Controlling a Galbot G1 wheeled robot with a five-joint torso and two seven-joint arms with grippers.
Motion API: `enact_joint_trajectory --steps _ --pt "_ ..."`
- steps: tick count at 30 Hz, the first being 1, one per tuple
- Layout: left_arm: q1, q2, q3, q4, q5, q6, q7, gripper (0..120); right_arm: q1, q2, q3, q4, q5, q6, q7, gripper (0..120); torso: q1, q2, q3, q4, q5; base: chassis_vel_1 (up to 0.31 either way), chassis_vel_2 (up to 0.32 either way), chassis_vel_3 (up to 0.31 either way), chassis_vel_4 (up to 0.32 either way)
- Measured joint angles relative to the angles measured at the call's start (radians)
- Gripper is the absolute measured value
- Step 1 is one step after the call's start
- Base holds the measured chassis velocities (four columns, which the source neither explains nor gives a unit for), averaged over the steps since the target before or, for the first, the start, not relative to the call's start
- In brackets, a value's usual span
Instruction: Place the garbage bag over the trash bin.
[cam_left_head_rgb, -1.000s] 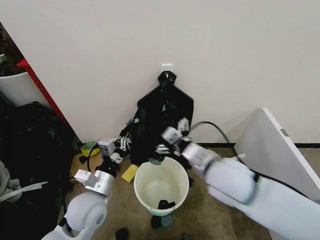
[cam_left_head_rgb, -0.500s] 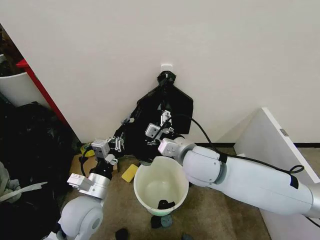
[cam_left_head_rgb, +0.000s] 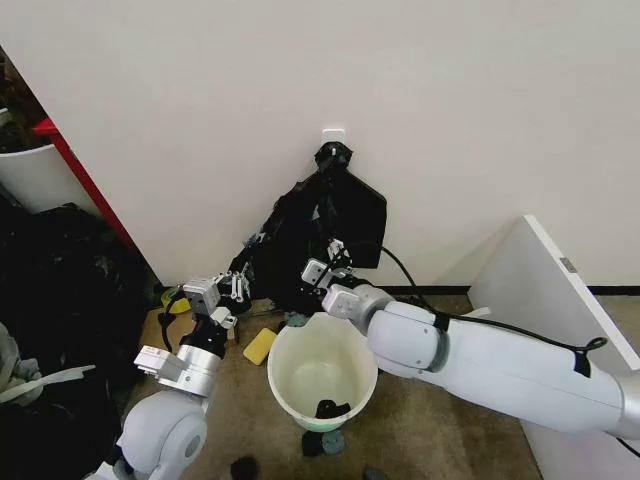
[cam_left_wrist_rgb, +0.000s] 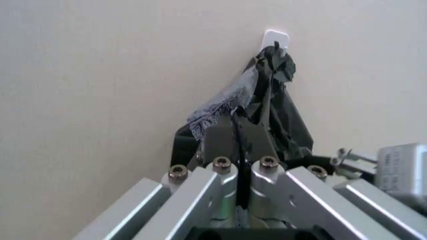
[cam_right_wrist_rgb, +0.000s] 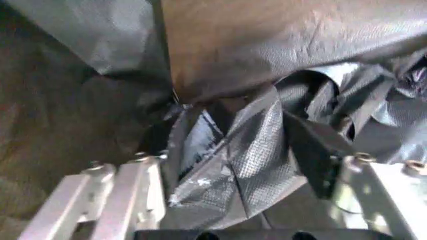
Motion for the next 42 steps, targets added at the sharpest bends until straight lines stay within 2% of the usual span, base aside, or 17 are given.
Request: enact_joint_trajectory --steps 5,6,13,15,20,21,25,27,29,31,32,33,34,37,42 --pt "0.0 0.0 0.0 -0.006 -0.002 0.0 -0.001 0 -0.017 -0.006 0.014 -0.021 0.019 0.0 0.033 29 0.0 0.0 0.0 -0.0005 0.0001 0.0 0.0 0.0 0.0" --pt "0.0 0.0 0.0 -0.006 -0.002 0.0 -0.001 0 -0.017 -0.006 0.014 -0.021 0.019 0.0 0.033 29 0.0 0.0 0.0 -0.0005 0.0001 0.0 0.0 0.0 0.0" --pt "-0.002 0.0 0.0 -0.007 -0.007 0.0 -0.002 0 -0.059 -0.005 0.066 -0.024 0.123 0.001 0.098 1 0.0 0.0 0.0 -0.0003 0.0001 0.0 0.0 0.0 0.0" --pt "-0.001 -0.001 -0.001 -0.007 -0.007 0.0 -0.002 0 -0.076 -0.005 0.084 -0.017 0.137 0.001 0.104 0 0.0 0.0 0.0 -0.0002 0.0001 0.0 0.0 0.0 0.0" --pt "0.001 -0.002 -0.007 -0.002 -0.013 0.0 -0.004 0 -0.219 -0.011 0.254 0.06 0.232 0.014 0.109 0 0.0 0.0 0.0 -0.0003 0.0003 0.0 0.0 0.0 0.0" --pt "0.001 -0.002 -0.007 -0.002 -0.013 0.0 -0.004 0 -0.219 -0.011 0.254 0.06 0.232 0.014 0.109 0 0.0 0.0 0.0 -0.0003 0.0003 0.0 0.0 0.0 0.0" --pt "-0.001 -0.002 -0.011 0.004 -0.02 0.0 -0.006 0 -0.293 -0.028 0.43 0.122 0.459 0.089 0.118 0 0.0 0.0 0.0 -0.0005 0.0001 0.0 0.0 0.0 0.0" --pt "-0.002 -0.006 -0.013 0.006 -0.021 0.0 -0.008 0 -0.34 -0.03 0.543 0.161 0.637 0.181 0.109 0 0.0 0.0 0.0 -0.0001 0.0001 0.0 0.0 0.0 0.0" --pt "-0.001 -0.006 -0.014 0.006 -0.022 0.0 -0.009 0 -0.357 -0.031 0.573 0.173 0.675 0.204 0.099 0 0.0 0.0 0.0 0.0001 -0.0002 0.0 0.0 0.0 0.0" --pt "0.004 -0.005 -0.018 0.003 -0.023 0.0 -0.012 0 -0.448 -0.043 0.695 0.221 0.762 0.278 0.015 0 0.0 0.0 0.0 0.0 0.0 0.0 0.0 0.0 0.0" --pt "0.007 -0.003 -0.02 0.0 -0.024 0.0 -0.012 0 -0.506 -0.052 0.749 0.24 0.766 0.321 -0.055 0 0.0 0.0 0.0 -0.0001 0.0 0.0 0.0 0.0 0.0" --pt "0.007 -0.003 -0.02 0.0 -0.024 0.0 -0.012 0 -0.506 -0.052 0.749 0.24 0.766 0.321 -0.055 0 0.0 0.0 0.0 -0.0001 0.0 0.0 0.0 0.0 0.0" --pt "0.01 -0.002 -0.021 -0.004 -0.025 0.0 -0.012 0 -0.581 -0.056 0.806 0.262 0.764 0.364 -0.13 0 0.0 0.0 0.0 -0.0004 0.0004 0.0 0.0 0.0 0.0" --pt "0.024 0.001 -0.025 -0.023 -0.026 0.001 -0.013 0 -0.747 -0.048 0.936 0.328 0.766 0.431 -0.242 0 0.0 0.0 0.0 -0.0008 0.0002 0.0 0.0 0.0 0.0" --pt "0.064 0.011 -0.03 -0.064 -0.024 0.002 -0.013 0 -0.88 -0.019 1.033 0.411 0.765 0.447 -0.268 0 0.0 0.0 0.0 -0.0003 0.0 0.0 0.0 0.0 0.0"
